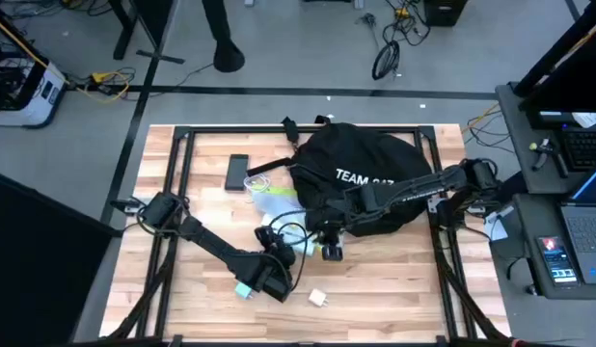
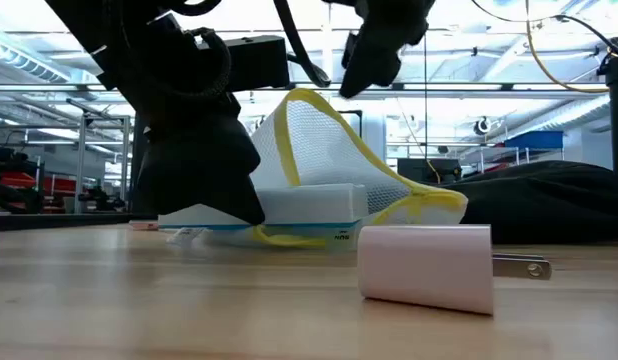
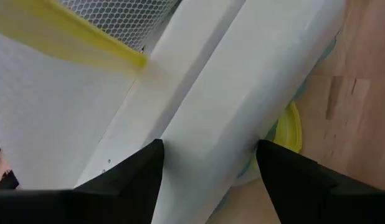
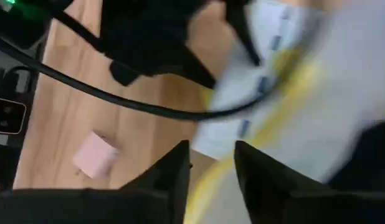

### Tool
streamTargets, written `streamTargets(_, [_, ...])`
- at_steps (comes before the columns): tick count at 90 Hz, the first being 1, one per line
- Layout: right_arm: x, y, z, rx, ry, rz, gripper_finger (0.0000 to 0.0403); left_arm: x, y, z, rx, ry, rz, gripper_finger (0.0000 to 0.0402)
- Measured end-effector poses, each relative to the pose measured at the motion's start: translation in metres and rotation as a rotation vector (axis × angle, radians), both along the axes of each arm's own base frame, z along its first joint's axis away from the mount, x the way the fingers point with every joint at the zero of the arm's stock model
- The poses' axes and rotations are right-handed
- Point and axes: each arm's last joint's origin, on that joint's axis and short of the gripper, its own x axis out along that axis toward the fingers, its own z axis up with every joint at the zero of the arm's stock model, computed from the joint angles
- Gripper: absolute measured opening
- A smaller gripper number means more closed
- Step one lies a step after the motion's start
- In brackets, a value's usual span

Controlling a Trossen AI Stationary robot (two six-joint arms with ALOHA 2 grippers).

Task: Unpack backpack
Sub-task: Remove the medicine organizer from the green zip bag

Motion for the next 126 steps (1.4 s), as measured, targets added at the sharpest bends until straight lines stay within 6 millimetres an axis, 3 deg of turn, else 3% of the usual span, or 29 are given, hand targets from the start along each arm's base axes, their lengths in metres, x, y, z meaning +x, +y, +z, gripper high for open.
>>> streamTargets(12, [0.019,0.004,-0.031,-0.025,0.015,0.037,0.0132,0.0,0.0,0.0,0.0,0.002,0.0,0.0237])
streamTargets(28, [0.033,-0.025,-0.069,-0.107,0.106,-0.006,0.0122,-0.002,-0.002,0.0,0.001,0.007,-0.007,0.0237])
streamTargets(44, [0.036,-0.06,-0.07,-0.118,0.118,-0.077,0.0113,-0.005,-0.009,0.0,0.001,0.009,-0.027,0.0237])
streamTargets(65, [0.038,-0.088,-0.077,-0.093,0.128,-0.125,0.0109,-0.007,-0.013,0.0,-0.002,0.006,-0.039,0.0237])
streamTargets(86, [0.043,-0.091,-0.1,0.037,0.182,-0.072,0.0109,-0.003,-0.006,0.0,0.017,-0.009,-0.018,0.0237])
streamTargets(99, [0.044,-0.089,-0.102,0.096,0.182,-0.037,0.0109,0.001,0.002,0.0,0.034,0.003,-0.015,0.0237])
streamTargets(126, [0.042,-0.085,-0.103,0.17,0.182,0.039,0.0109,0.01,0.014,-0.019,0.114,0.146,-0.097,0.0237])
